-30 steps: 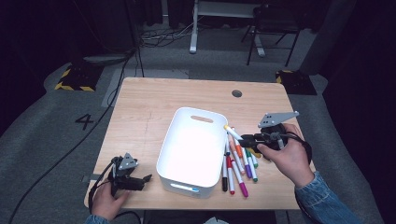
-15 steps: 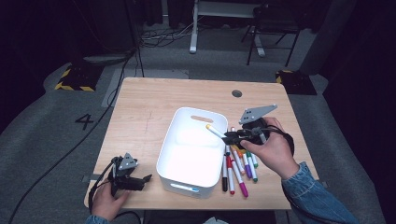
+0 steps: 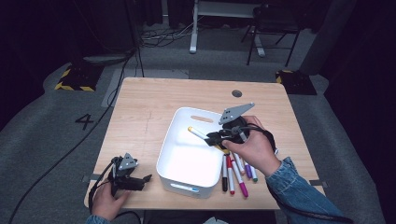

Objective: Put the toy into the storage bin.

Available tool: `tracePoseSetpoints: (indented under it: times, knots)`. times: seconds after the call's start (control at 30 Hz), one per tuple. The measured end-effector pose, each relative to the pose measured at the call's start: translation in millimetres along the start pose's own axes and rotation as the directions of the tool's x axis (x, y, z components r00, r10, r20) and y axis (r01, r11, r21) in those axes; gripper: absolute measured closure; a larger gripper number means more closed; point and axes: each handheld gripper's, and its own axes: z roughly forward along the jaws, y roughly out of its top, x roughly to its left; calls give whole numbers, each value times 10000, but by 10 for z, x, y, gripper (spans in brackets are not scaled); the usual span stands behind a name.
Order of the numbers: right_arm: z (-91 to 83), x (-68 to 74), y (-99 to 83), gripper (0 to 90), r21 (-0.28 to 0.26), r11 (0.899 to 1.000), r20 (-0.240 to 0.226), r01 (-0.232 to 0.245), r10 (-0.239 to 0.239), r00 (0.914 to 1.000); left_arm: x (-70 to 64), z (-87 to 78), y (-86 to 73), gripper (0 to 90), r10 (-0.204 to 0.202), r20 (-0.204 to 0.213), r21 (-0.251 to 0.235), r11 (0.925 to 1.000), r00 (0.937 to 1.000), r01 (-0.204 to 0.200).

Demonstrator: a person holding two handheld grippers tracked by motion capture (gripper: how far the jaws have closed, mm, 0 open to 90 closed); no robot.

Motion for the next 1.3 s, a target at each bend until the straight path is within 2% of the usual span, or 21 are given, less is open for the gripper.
tracePoseSetpoints:
  times: [0.3, 0.53, 0.63, 1.0, 1.3]
  knots:
    - [174, 25, 48, 768, 115, 9987, -260, 501, -498, 9984, 0, 0, 0, 151, 3, 0, 0, 10000, 10000, -3]
    - [298, -1, -32, 768, 422, 9981, -307, 443, -430, 9986, -1, 2, -1, 151, -20, 33, 0, 10000, 10000, 20]
    - [340, 20, -44, 768, 566, 9968, -279, 572, -557, 9981, -1, 0, 0, 151, -10, -2, -9, 10000, 10000, 10]
    - [511, 98, -112, 768, 1333, 9873, -313, 865, -830, 9961, -1, 0, 0, 151, -18, 5, -13, 10000, 10000, 18]
    - [627, 218, -138, 768, 2035, 9716, -569, 1204, -1111, 9922, -1, 1, 0, 151, -21, 7, -15, 10000, 10000, 21]
